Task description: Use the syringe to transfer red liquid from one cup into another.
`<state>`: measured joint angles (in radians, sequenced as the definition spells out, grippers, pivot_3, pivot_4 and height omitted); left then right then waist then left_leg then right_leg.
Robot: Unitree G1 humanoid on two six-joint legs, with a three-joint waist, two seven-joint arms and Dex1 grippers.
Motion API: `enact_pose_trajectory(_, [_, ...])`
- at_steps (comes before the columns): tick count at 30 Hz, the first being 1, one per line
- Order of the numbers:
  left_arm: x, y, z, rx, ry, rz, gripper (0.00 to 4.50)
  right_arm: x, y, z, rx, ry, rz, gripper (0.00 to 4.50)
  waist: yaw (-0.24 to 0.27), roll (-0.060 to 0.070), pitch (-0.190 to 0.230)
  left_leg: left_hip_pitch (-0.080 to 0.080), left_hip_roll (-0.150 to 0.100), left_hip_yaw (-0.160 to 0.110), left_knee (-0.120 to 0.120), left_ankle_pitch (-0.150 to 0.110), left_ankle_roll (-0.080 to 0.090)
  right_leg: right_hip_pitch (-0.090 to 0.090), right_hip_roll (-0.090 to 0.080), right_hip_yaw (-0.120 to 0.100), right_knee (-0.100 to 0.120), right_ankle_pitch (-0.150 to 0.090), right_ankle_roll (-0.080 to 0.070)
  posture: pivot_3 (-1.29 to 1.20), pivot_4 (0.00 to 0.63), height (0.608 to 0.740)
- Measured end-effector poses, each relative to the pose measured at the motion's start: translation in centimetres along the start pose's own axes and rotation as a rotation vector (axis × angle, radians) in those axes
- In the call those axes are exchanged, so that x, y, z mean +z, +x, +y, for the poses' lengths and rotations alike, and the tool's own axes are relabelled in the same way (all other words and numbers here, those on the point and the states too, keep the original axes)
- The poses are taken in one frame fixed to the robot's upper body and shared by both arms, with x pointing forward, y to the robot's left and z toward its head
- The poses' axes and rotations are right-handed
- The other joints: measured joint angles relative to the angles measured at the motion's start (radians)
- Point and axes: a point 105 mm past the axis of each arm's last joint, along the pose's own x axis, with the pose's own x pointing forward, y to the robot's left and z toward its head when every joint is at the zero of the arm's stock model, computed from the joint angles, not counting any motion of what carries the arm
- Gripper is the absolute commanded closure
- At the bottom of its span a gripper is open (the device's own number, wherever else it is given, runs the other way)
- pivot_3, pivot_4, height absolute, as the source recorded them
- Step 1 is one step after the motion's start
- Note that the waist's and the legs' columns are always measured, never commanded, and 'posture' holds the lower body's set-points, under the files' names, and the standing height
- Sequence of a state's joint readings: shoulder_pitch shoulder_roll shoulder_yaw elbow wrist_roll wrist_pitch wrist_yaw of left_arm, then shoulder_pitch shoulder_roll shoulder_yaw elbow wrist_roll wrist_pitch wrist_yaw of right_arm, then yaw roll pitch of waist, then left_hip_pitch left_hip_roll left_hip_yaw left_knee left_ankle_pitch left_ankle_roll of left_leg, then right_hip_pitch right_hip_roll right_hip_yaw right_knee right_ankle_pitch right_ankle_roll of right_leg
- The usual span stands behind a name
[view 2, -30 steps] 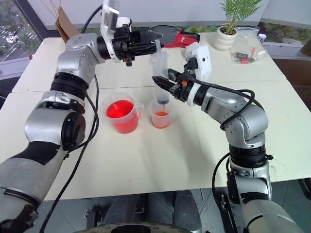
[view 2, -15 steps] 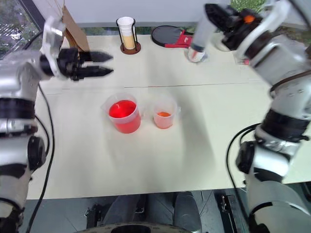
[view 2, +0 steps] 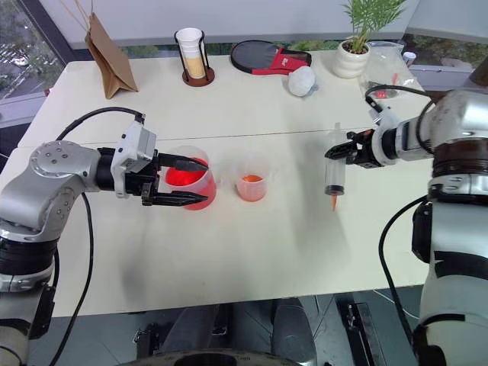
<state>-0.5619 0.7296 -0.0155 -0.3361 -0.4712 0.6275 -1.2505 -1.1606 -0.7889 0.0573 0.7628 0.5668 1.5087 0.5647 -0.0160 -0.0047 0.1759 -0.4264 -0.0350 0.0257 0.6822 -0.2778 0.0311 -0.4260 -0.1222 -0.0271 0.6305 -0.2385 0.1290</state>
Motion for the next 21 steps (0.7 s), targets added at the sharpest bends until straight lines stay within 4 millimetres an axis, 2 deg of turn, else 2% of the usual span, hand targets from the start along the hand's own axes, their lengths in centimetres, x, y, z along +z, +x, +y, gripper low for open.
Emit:
enact_pose_trajectory(5, [0.3,0.0,0.2,0.035,0.018,0.001,1.45,-0.3,2.2,-1.0,-0.053,-0.011,0.027,3.16,0.004,0.000,0.000,0.000,-0.001,-0.001,0.001,0.001,-0.001,0.001,0.000,0.000,0.000,0.000,0.000,0.00,0.150,0.740])
enact_pose_trajectory(9, [0.6,0.0,0.5,0.059,0.019,-0.010,1.42,-0.2,2.6,-1.5,-0.084,-0.024,0.036,1.31,0.002,0.000,0.000,0.000,-0.001,-0.001,0.001,0.001,-0.002,0.001,0.000,0.000,0.001,0.000,0.000,0.00,0.150,0.740])
enact_pose_trajectory(11, [0.7,-0.1,0.7,0.075,0.017,-0.021,1.42,-0.3,2.6,-1.7,-0.090,-0.029,0.043,0.16,0.002,0.000,0.000,0.000,-0.001,-0.001,0.001,0.001,-0.002,0.001,0.000,0.000,0.001,0.000,0.000,0.00,0.150,0.740])
enact_pose_trajectory(15, [1.3,-1.1,1.7,0.152,0.009,-0.058,1.42,0.1,2.3,-1.6,-0.079,-0.038,0.028,0.07,0.000,0.000,0.000,0.000,0.000,-0.001,0.001,0.001,-0.002,0.001,0.001,0.000,0.000,0.000,0.000,0.00,0.150,0.740])
enact_pose_trajectory(16, [1.6,-2.0,2.3,0.190,-0.020,-0.090,1.42,0.6,1.9,-1.5,-0.057,-0.046,0.000,0.07,0.001,0.000,0.000,0.000,0.000,-0.001,0.001,0.001,-0.002,0.001,0.001,-0.001,0.000,0.000,0.000,0.00,0.150,0.740])
enact_pose_trajectory(18, [2.3,-4.9,3.8,0.313,-0.073,-0.157,1.42,2.2,-0.1,-1.4,-0.007,-0.071,-0.102,0.07,0.001,0.002,0.002,-0.001,0.000,-0.001,0.001,0.001,-0.002,0.000,0.001,-0.001,0.000,0.000,0.000,0.00,0.150,0.740])
enact_pose_trajectory(21, [2.2,-10.1,5.2,0.523,-0.131,-0.216,1.42,5.5,-5.7,-0.4,0.095,-0.175,-0.354,0.07,0.002,0.004,0.002,0.000,0.000,-0.002,-0.002,0.000,-0.001,0.000,0.001,-0.002,0.000,0.000,0.001,0.00,0.150,0.740])
